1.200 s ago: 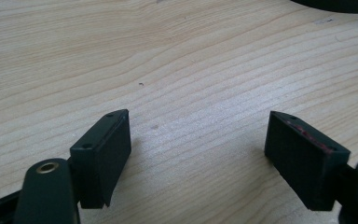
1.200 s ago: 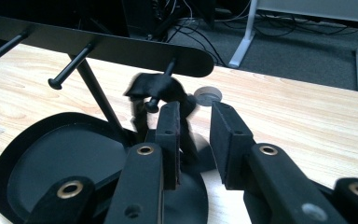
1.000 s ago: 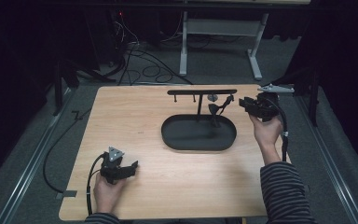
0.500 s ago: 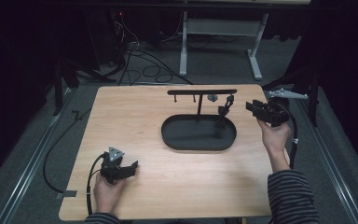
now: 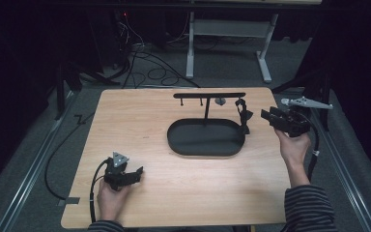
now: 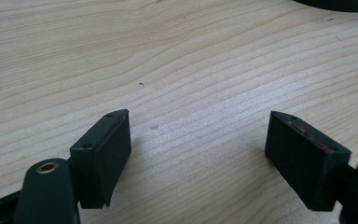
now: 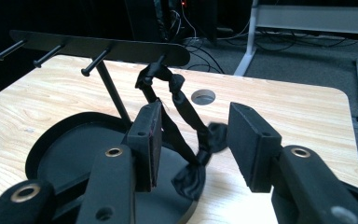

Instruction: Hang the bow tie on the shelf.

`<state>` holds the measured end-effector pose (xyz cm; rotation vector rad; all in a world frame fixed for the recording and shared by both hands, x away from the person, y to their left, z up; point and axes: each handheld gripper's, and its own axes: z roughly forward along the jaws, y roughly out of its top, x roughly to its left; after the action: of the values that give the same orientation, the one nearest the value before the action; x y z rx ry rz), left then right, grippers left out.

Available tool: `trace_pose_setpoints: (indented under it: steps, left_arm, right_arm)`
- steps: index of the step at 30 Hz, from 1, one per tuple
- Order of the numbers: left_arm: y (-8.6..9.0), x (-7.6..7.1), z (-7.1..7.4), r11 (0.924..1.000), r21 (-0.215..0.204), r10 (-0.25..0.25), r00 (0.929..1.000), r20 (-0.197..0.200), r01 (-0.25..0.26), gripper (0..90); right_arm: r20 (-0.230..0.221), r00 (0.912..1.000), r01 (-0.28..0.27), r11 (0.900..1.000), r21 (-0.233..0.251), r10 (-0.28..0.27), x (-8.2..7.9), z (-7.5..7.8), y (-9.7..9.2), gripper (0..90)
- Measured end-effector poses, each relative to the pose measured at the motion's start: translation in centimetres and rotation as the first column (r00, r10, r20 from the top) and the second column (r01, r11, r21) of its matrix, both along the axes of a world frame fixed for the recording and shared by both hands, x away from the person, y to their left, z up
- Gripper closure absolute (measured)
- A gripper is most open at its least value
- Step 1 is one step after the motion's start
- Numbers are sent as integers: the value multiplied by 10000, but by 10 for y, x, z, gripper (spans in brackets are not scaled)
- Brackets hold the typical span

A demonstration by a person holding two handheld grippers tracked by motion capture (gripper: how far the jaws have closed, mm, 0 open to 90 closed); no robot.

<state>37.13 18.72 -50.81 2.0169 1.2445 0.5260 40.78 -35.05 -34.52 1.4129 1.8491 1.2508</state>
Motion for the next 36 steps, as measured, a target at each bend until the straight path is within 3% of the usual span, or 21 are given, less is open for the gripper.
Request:
trace_pose_setpoints:
  steps: [5,20,36]
  left_arm:
    - [0,0,0,10000,14,-2,10000,-9,2,229]
    - [0,0,0,10000,20,-11,10000,9,11,228]
    - [0,0,0,10000,42,-34,10000,-7,34,228]
  right_arm:
    - [102,9999,-18,9997,230,16,-7,0,-5,558]
    - [507,9987,-116,9994,327,99,-29,3,-12,547]
    - [634,9979,-128,9983,575,91,-55,-3,-22,547]
